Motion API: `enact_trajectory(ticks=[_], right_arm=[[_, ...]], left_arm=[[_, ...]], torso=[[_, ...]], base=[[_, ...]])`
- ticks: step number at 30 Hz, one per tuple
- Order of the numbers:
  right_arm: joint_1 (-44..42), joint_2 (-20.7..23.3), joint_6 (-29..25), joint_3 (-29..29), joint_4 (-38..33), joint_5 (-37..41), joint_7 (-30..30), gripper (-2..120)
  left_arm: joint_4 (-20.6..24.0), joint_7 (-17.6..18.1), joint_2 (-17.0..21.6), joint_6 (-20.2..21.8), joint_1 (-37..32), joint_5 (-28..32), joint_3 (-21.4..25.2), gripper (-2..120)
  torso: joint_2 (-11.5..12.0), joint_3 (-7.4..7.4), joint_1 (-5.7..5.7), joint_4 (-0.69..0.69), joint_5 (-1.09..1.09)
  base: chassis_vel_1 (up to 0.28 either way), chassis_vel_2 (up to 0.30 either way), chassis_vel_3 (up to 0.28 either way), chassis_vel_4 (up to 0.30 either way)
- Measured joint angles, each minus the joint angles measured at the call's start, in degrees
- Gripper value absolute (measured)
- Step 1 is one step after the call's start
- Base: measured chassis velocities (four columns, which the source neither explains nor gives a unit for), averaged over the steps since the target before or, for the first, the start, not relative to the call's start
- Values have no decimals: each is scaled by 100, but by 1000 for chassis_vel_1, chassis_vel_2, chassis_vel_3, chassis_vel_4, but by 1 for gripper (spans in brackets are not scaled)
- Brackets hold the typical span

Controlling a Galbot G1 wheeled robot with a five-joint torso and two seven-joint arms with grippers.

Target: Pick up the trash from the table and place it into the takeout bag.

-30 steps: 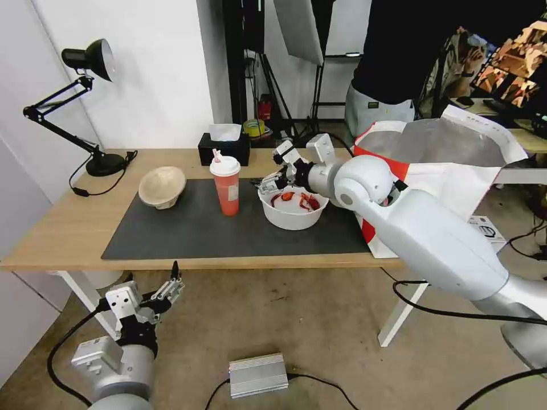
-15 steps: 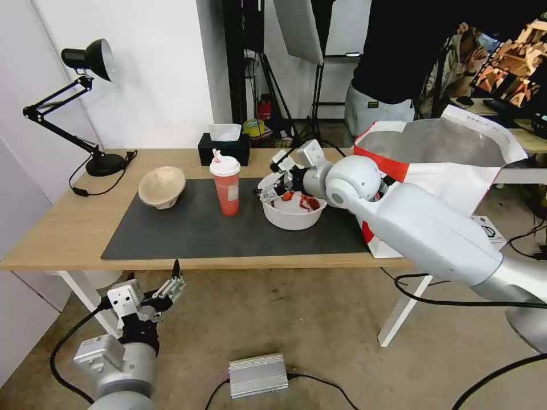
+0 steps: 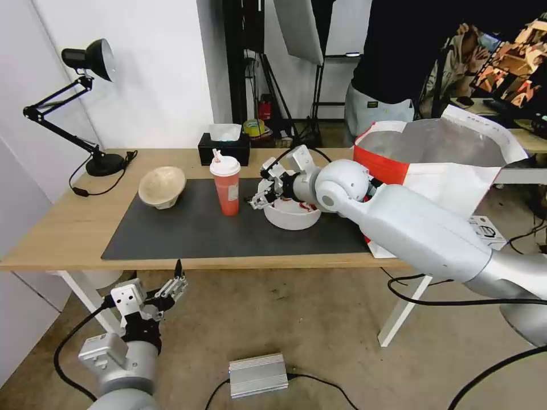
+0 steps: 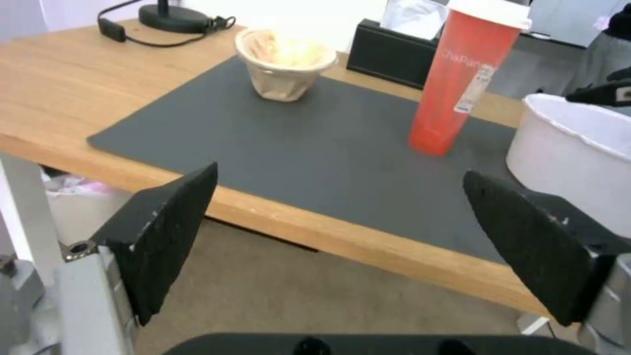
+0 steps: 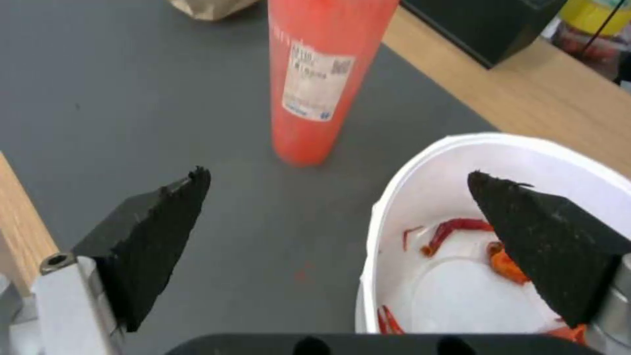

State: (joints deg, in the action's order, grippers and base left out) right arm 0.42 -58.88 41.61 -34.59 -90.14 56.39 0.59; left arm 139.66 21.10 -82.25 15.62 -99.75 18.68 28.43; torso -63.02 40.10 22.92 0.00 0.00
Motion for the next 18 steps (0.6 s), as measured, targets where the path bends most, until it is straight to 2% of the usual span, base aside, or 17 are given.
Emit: enact_trajectory(ticks=[18], right_arm=[[26,-56,3,-288,121,30,119,100]], left_arm=[[-91,-5,10,-22,96,1,-43,100]], torso=[[0,0,0,0,0]], base=[[0,0,0,0]])
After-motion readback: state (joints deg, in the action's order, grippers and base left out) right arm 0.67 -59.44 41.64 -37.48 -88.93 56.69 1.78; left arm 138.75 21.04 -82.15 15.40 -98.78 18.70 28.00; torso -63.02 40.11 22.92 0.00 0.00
